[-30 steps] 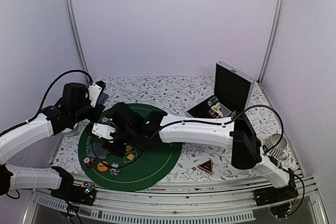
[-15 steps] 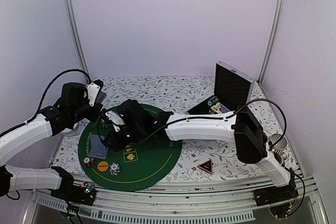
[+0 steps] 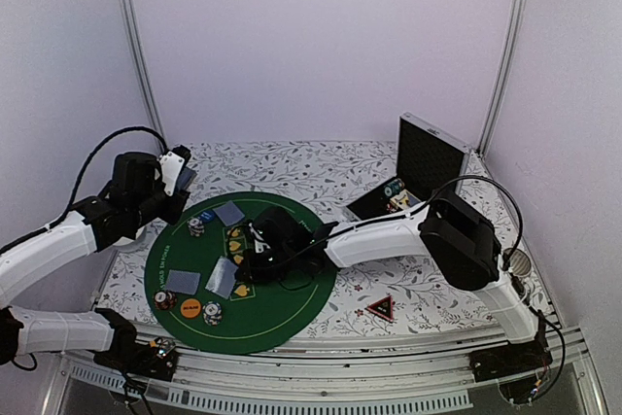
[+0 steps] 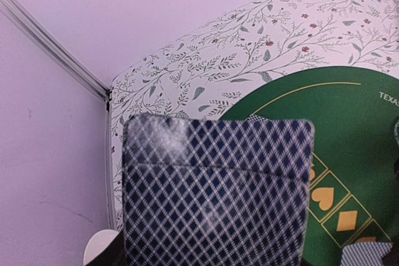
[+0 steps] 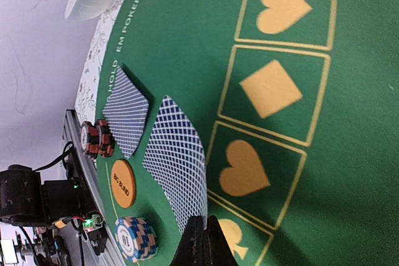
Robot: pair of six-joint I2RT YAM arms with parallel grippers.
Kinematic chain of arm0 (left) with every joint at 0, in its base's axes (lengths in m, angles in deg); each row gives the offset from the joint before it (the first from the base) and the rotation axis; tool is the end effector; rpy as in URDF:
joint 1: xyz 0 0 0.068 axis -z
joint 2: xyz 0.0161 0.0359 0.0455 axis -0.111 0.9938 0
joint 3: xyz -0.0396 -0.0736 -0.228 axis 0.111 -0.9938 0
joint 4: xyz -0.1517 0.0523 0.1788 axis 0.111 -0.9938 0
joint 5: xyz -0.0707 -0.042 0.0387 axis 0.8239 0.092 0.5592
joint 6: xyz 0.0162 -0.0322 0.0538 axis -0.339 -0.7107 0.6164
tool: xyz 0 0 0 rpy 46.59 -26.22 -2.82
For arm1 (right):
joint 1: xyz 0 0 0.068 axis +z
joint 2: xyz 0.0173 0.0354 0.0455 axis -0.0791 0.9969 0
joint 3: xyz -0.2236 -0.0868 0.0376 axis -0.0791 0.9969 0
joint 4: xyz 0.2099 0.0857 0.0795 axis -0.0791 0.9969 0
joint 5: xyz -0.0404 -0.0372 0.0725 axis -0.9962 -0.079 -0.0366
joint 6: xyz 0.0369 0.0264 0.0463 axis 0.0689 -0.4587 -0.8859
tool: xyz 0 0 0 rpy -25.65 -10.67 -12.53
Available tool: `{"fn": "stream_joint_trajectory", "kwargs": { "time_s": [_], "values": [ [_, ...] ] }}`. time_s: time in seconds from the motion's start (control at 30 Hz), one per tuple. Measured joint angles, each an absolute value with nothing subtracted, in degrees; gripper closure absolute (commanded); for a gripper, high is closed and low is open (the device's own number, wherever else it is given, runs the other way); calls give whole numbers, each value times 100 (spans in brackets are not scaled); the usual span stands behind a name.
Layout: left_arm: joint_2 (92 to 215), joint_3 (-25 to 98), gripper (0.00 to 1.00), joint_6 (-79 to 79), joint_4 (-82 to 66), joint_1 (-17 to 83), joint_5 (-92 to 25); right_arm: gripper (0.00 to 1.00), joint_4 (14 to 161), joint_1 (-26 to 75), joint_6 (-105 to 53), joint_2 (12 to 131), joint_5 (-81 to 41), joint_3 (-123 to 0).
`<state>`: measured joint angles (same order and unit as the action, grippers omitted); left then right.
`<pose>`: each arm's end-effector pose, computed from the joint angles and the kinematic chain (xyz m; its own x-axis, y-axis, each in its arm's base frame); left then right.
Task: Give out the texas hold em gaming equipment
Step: Place the poker card in the community card area.
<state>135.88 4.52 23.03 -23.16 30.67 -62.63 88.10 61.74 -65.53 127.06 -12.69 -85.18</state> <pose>0.2169 -0.0782 0.2393 -0.4306 0.4063 -0.8059 0.2011 0.9137 0.3532 0.1890 0.4625 0.1137 -0.8713 -0.2390 -0.4286 -0.4854 0.5479 0.6813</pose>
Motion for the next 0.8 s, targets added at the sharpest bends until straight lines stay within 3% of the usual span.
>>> {"fn": "stream_joint_trajectory", "kwargs": {
  "time_s": [0.13,0.2,0.33,0.43,0.6,0.8],
  "values": [
    [13588,452,50,2303,-2316,3067,-6263,92,8775,6129,-6730,12330,-1501,-7950],
    [13588,452,50,2303,-2316,3065,-6261,83,8799,6126,-6735,12040,-1599,-7698],
    [13588,452,50,2303,-2316,3060,-6241,50,8996,6122,-6492,11491,-1763,-7445],
    [13588,452,50,2303,-2316,3058,-6226,39,9422,6091,-6140,11207,-1826,-7495],
    [13588,452,50,2303,-2316,3056,-6198,38,10478,5879,-5218,11251,-1603,-8190],
    [13588,452,50,2303,-2316,3056,-6171,39,11249,5473,-3935,12151,-1018,-9707]
  ]
}}
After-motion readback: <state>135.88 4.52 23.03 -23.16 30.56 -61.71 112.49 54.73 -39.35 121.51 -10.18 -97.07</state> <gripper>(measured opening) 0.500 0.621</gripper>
